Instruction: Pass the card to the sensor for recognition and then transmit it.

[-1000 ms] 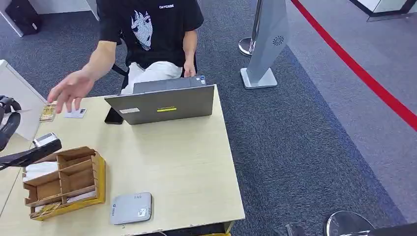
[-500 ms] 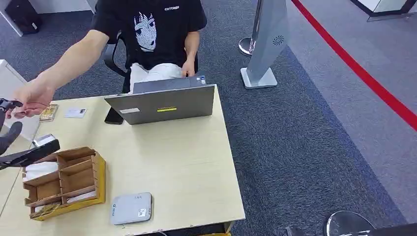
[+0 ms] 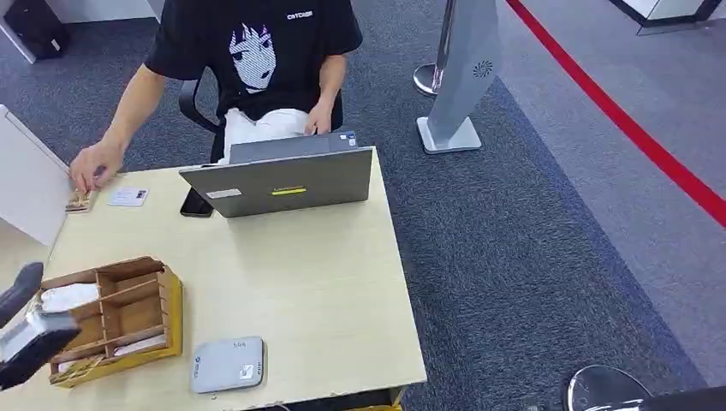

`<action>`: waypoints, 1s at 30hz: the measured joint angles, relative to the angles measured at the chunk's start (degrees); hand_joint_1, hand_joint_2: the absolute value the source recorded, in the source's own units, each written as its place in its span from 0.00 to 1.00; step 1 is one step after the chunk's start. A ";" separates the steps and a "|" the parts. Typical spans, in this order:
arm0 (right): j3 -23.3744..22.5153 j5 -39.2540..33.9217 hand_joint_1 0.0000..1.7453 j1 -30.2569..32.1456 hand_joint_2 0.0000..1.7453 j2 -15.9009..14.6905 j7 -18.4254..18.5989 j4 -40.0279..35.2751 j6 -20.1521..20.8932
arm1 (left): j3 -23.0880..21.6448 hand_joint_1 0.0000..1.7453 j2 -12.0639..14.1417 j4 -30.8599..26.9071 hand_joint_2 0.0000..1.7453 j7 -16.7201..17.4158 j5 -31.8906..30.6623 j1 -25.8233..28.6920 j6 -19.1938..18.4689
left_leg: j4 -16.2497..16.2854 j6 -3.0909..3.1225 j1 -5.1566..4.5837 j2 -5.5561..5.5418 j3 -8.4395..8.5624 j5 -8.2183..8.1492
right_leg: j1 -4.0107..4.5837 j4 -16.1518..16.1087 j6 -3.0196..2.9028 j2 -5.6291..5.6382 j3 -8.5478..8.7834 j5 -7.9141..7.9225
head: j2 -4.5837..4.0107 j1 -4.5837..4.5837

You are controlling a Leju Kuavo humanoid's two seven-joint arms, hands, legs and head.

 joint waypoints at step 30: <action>1.70 -8.59 0.00 4.40 1.00 -0.02 1.16 -9.70 -3.18 | 23.34 0.00 -30.16 4.23 1.00 7.26 60.79 28.11 -16.24 | 0.00 0.16 -0.04 -0.13 0.21 -0.14 | -0.01 -0.05 0.16 -0.16 0.22 -0.18 | 0.00 0.00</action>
